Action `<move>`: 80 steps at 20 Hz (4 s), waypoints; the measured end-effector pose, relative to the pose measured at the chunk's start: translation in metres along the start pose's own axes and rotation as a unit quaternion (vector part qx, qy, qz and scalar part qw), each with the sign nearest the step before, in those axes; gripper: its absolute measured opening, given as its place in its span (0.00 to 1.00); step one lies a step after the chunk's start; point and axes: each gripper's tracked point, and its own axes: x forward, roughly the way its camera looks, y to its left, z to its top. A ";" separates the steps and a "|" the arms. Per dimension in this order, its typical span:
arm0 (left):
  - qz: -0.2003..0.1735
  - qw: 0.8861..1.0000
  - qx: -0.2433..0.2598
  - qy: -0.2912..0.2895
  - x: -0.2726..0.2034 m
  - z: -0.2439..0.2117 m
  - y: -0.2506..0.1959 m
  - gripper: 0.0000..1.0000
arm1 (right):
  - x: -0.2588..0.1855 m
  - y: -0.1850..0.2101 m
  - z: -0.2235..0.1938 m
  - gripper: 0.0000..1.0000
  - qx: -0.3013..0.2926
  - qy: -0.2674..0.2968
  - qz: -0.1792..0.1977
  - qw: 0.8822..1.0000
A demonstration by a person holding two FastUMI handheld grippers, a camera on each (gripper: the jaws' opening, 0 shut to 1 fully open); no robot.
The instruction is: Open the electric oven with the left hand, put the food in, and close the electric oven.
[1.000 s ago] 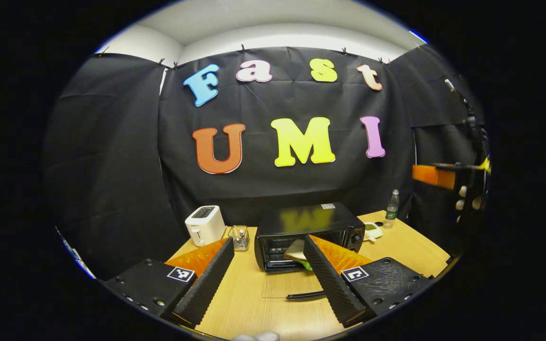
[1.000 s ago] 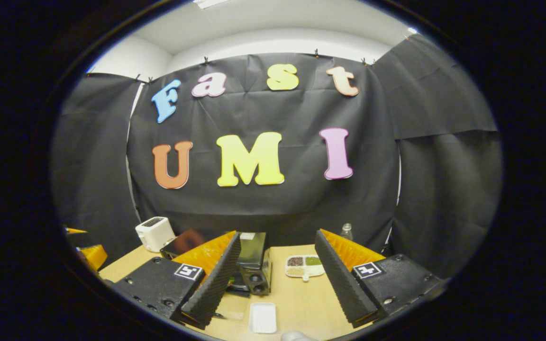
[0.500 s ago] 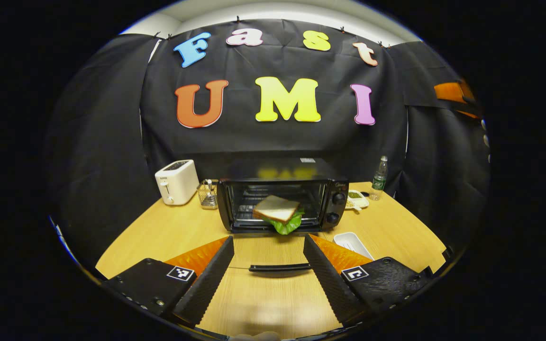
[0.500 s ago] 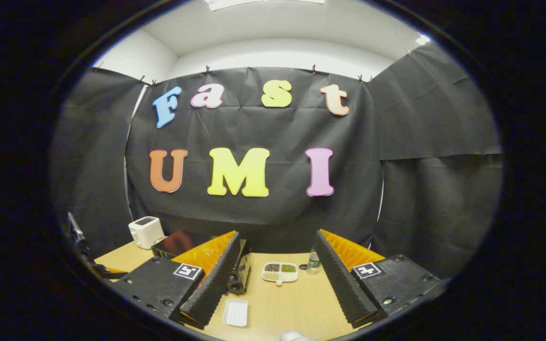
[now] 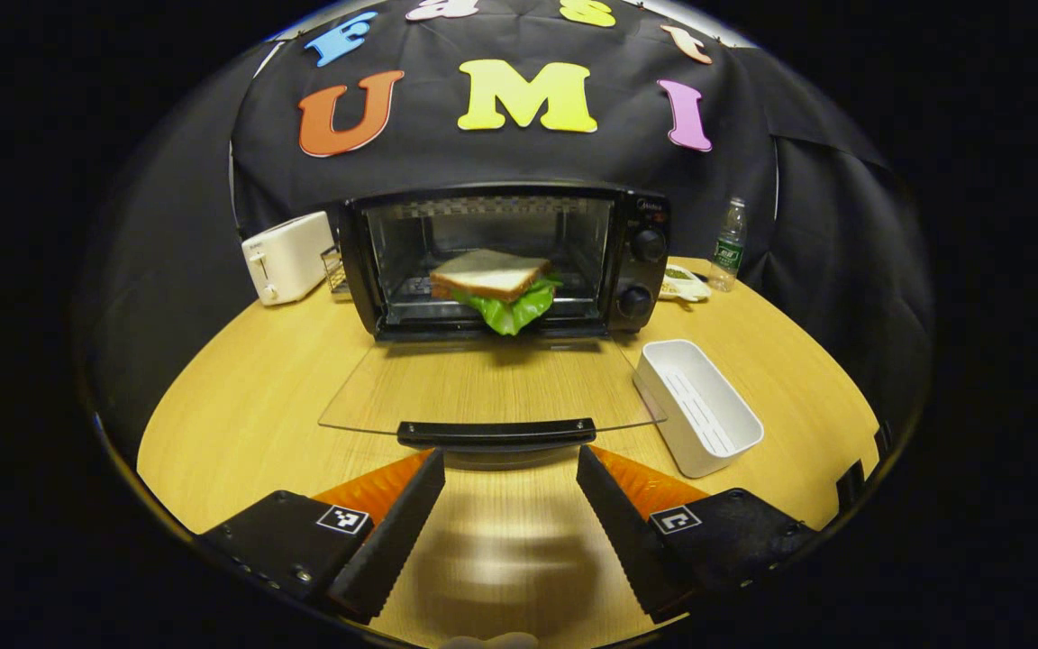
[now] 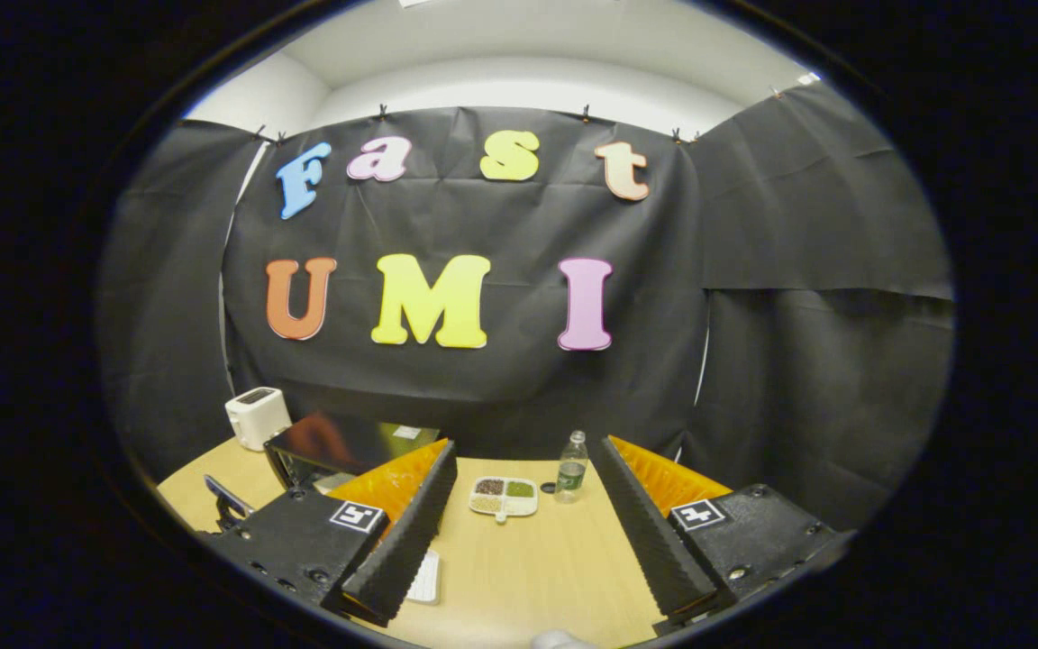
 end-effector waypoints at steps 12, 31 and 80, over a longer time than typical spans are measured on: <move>0.015 1.000 0.011 0.000 0.022 0.006 0.006 0.97 | 0.019 -0.003 -0.012 1.00 0.007 0.026 0.003 1.000; 0.016 1.000 0.001 0.000 0.026 0.002 0.006 0.95 | 0.024 -0.004 -0.027 1.00 0.012 0.058 0.011 0.998; 0.016 0.987 0.023 -0.158 -0.004 0.220 0.020 0.96 | 0.023 -0.004 0.006 1.00 0.028 0.022 0.012 0.999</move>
